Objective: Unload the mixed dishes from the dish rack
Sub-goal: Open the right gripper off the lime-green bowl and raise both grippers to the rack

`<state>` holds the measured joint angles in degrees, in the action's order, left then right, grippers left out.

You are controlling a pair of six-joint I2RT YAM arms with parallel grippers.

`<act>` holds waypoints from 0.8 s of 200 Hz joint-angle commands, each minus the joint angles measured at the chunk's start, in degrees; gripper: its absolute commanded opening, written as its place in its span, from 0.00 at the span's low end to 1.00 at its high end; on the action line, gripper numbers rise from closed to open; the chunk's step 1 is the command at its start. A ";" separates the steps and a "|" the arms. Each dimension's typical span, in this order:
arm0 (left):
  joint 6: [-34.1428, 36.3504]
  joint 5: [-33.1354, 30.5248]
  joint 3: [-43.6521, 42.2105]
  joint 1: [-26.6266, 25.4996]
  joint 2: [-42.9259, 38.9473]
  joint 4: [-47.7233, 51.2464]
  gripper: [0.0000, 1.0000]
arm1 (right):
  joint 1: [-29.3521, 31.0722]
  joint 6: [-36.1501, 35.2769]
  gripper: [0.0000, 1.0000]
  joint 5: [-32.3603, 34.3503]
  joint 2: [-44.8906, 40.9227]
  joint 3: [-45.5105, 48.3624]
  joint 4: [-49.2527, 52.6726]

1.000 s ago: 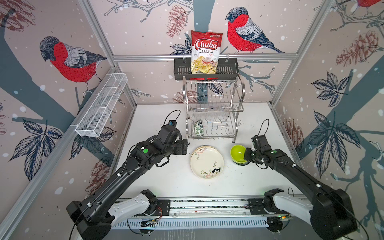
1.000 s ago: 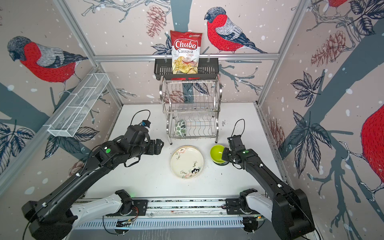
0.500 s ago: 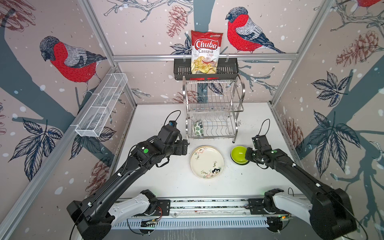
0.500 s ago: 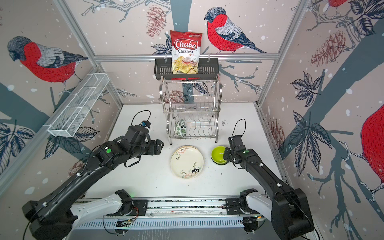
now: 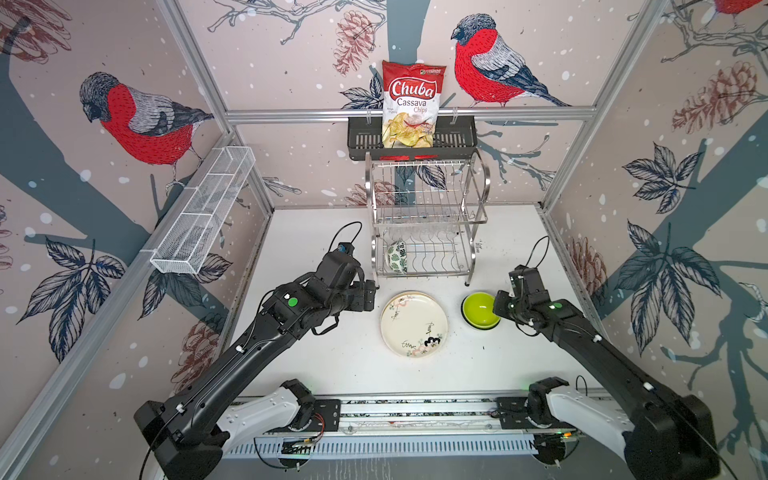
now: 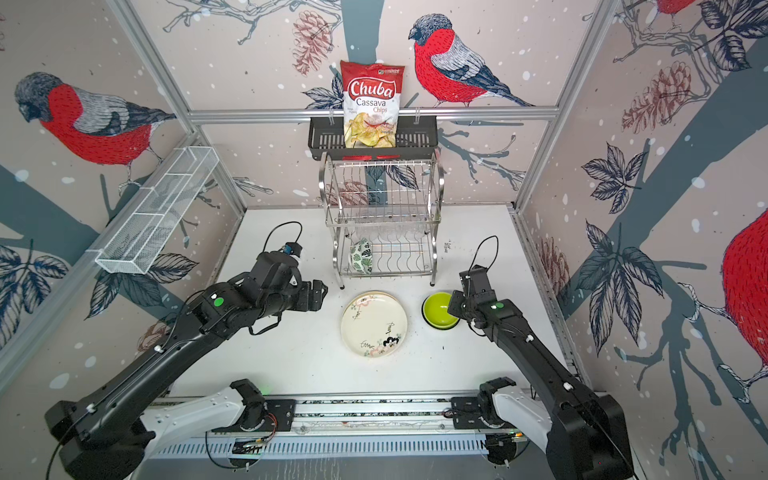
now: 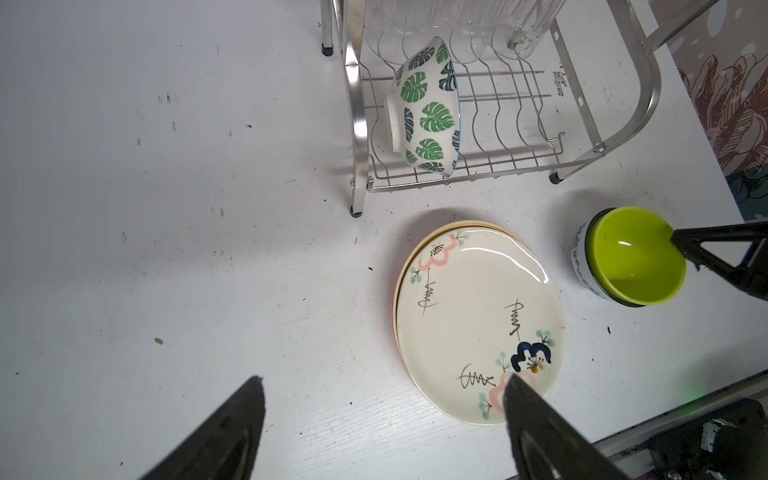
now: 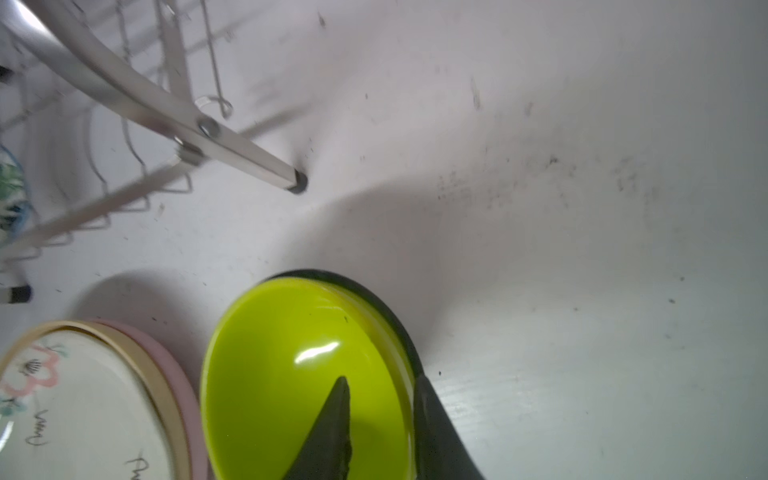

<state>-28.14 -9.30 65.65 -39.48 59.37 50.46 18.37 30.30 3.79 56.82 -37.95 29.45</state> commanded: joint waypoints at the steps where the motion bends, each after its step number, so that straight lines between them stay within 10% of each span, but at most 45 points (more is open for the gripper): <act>1: 0.06 -1.29 -0.06 0.11 -0.06 -1.03 0.89 | 0.36 -0.13 0.35 3.18 -2.76 -2.12 1.13; 95: -4.67 -6.00 -7.98 0.97 0.25 -11.20 0.91 | 21.89 -3.92 0.38 6.67 -1.64 -3.49 -18.97; 160: -5.21 1.43 -14.41 9.95 3.20 -21.04 0.90 | 24.09 -10.38 0.40 -1.27 11.80 -6.41 -31.59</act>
<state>-32.88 -12.32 53.12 -32.42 61.63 36.16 41.85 23.88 5.82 65.32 -43.38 6.11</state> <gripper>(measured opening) 0.909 0.396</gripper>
